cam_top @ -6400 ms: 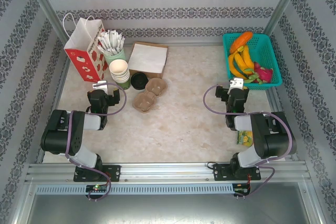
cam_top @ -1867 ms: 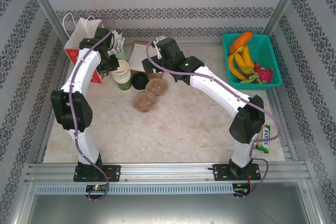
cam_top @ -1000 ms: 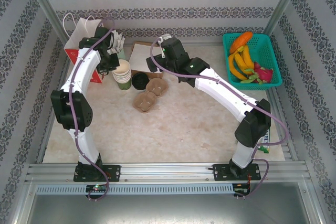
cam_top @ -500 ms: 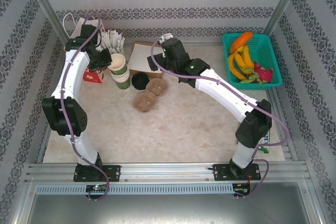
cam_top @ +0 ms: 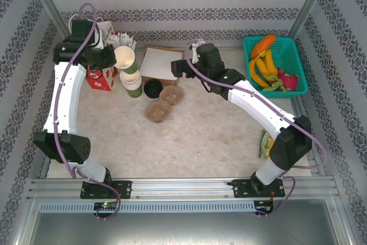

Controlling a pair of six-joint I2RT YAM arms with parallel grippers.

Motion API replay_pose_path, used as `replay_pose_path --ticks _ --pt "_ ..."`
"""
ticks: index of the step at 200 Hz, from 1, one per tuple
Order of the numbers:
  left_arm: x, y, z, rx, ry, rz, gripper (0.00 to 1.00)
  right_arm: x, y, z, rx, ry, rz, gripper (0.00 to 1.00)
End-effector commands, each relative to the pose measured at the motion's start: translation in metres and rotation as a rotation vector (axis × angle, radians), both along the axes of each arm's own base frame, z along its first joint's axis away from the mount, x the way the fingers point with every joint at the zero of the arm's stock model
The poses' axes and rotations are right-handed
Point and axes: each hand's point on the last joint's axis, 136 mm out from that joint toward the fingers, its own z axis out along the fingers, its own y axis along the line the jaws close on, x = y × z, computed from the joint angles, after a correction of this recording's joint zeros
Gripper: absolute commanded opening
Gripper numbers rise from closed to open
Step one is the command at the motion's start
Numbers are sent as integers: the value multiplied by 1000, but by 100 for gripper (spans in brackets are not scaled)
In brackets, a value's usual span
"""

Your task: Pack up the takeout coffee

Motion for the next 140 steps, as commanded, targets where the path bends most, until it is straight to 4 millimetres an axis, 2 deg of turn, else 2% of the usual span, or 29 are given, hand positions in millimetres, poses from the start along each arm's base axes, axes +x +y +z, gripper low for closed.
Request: replay_pose_path --ticks 1,22,59,79,95,113,140 --pt "-28 -42 8 70 5 -197 0 -5 -10 14 116 13 -19 98" --pt "-41 -80 -2 113 23 -340 0 -4 -35 1 154 66 -91 98" --pt "-55 -152 -44 129 52 -559 0 -6 -96 -27 190 128 -296 98" --pt "-67 -186 -66 160 51 -679 0 -13 -118 -41 183 149 -351 98" --pt "-75 -204 -85 193 51 -741 0 -23 -135 -55 168 213 -373 98" --pt "-84 -221 -106 197 47 -799 0 -34 -142 -65 169 266 -323 98" --pt "-92 -225 -130 227 65 -825 0 -42 -161 -70 188 247 -369 98"
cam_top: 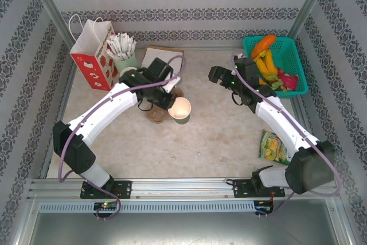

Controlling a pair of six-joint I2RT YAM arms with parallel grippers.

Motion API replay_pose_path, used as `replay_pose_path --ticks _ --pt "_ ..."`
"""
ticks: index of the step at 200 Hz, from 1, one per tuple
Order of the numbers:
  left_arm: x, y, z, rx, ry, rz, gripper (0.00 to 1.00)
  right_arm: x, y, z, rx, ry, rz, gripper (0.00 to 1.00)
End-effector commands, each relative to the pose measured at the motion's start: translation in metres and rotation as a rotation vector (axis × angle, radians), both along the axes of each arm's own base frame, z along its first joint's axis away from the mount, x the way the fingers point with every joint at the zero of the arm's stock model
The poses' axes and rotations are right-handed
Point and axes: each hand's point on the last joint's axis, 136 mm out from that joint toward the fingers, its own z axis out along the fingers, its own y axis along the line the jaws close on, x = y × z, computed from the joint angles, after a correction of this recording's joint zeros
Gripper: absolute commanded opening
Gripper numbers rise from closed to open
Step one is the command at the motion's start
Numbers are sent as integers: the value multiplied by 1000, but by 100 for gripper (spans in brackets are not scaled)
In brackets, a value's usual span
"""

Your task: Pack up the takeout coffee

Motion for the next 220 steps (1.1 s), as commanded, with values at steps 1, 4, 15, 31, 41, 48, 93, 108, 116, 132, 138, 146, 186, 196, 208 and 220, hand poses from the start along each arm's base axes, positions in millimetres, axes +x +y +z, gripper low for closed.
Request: replay_pose_path --ticks 1,4,15,31,41,48,93,108,116,132,138,146,186,196,208,220 --pt "7 -10 -3 -7 -87 -43 0 -16 -11 -6 32 15 -2 98" --pt "7 -9 -5 -6 -85 -44 0 -16 -11 -5 39 11 2 98" --pt "2 -11 -16 -11 -57 -50 0 -18 -12 -6 50 15 7 98" --pt "-4 -14 -29 -12 -19 -54 0 -22 -7 -9 43 33 48 98" --pt "-6 -14 -36 -4 -3 -53 0 -24 0 -10 43 36 88 98" --pt "-6 -14 -39 -1 6 -47 2 -26 4 -11 42 43 113 98" --pt "-2 -17 -60 26 11 -20 2 -31 33 -18 -1 77 227 98" --pt "-4 -20 -64 26 28 -39 6 -30 38 -20 -19 90 234 98" --pt "-7 -22 -66 23 40 -54 9 -29 40 -21 -24 95 234 98" --pt "-14 -25 -71 24 64 -86 13 -27 42 -26 -28 111 233 98" --pt "-16 -26 -73 24 70 -99 13 -26 42 -27 -27 116 231 98" --pt "-20 -27 -76 24 82 -111 13 -25 44 -29 -25 122 236 98" --pt "-24 -30 -85 25 114 -126 16 -22 52 -34 -25 144 249 98" --pt "-25 -31 -86 25 119 -127 17 -21 53 -34 -29 148 251 98" --pt "-25 -31 -87 25 121 -130 18 -20 56 -35 -35 151 261 98" --pt "-25 -32 -86 21 120 -131 21 -20 59 -36 -38 157 272 98"
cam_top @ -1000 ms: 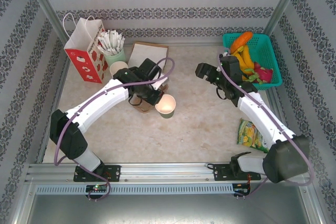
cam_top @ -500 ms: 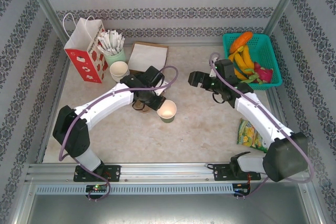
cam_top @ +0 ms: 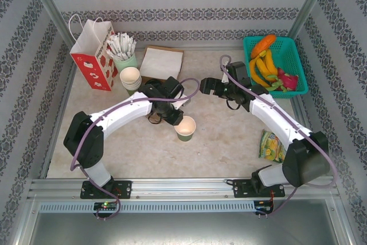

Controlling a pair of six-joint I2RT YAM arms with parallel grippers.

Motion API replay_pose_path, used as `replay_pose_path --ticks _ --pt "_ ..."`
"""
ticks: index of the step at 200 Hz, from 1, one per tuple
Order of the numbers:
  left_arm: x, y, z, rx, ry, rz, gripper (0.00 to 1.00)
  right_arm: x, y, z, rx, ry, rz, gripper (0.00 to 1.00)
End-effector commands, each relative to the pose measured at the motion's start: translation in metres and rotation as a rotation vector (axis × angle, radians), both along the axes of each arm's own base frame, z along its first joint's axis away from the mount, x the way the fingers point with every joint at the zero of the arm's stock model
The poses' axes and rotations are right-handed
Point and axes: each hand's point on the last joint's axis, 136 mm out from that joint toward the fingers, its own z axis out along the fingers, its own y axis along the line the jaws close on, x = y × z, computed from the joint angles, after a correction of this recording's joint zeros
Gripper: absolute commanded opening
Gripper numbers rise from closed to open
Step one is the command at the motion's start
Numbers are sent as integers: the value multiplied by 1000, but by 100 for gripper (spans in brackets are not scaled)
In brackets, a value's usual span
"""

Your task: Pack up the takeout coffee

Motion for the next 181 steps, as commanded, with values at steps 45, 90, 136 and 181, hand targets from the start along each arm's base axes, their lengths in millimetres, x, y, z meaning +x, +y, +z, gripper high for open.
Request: replay_pose_path --ticks 45,90,136,181 --pt "-1 -8 26 -79 -42 -18 41 5 20 5 -18 -9 69 98" --pt "37 25 76 -278 -180 240 63 24 60 5 48 -58 176 98" --pt "76 93 110 -372 -371 763 93 57 122 -15 82 -46 294 90" --pt "50 215 76 -217 -415 1440 100 81 174 -41 43 -46 356 76"
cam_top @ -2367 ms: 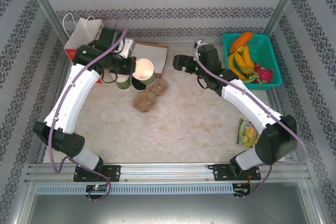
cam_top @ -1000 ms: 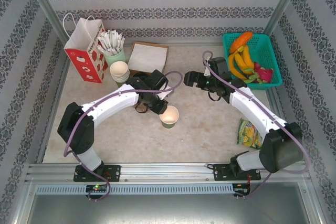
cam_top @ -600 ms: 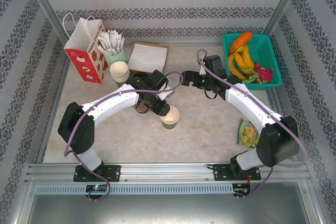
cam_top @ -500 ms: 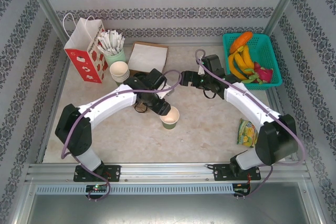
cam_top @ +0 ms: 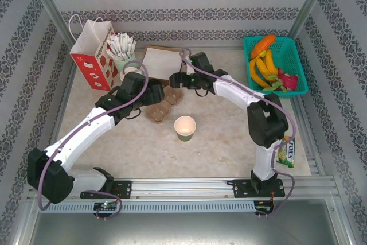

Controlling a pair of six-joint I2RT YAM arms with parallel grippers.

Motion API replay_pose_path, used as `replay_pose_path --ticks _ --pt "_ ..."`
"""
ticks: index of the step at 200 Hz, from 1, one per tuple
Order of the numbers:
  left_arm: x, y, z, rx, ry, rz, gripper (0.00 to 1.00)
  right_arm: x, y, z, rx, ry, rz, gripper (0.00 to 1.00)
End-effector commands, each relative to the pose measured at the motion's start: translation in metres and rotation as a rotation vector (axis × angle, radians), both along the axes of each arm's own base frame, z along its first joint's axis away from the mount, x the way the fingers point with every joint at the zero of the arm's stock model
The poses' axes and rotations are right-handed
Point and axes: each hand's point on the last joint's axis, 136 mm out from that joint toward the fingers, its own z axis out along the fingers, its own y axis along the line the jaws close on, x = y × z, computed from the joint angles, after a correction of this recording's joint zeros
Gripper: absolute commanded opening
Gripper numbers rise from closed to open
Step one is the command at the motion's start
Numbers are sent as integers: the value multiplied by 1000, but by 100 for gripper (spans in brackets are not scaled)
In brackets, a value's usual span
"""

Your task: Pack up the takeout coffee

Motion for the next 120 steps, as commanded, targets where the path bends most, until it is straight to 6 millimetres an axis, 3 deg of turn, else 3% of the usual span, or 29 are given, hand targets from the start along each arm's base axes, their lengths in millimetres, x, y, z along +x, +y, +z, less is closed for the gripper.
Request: replay_pose_path --ticks 1,28,62,120 --pt "-14 78 -17 -42 7 478 100 12 30 2 3 -48 55 75" --pt "-20 96 -29 -113 3 547 100 24 51 -22 -40 -36 62 66" --pt "-19 101 -36 -94 46 526 100 31 73 -33 -92 -43 104 59" --pt "-24 106 -48 -77 80 552 100 44 75 -66 -281 -36 58 53"
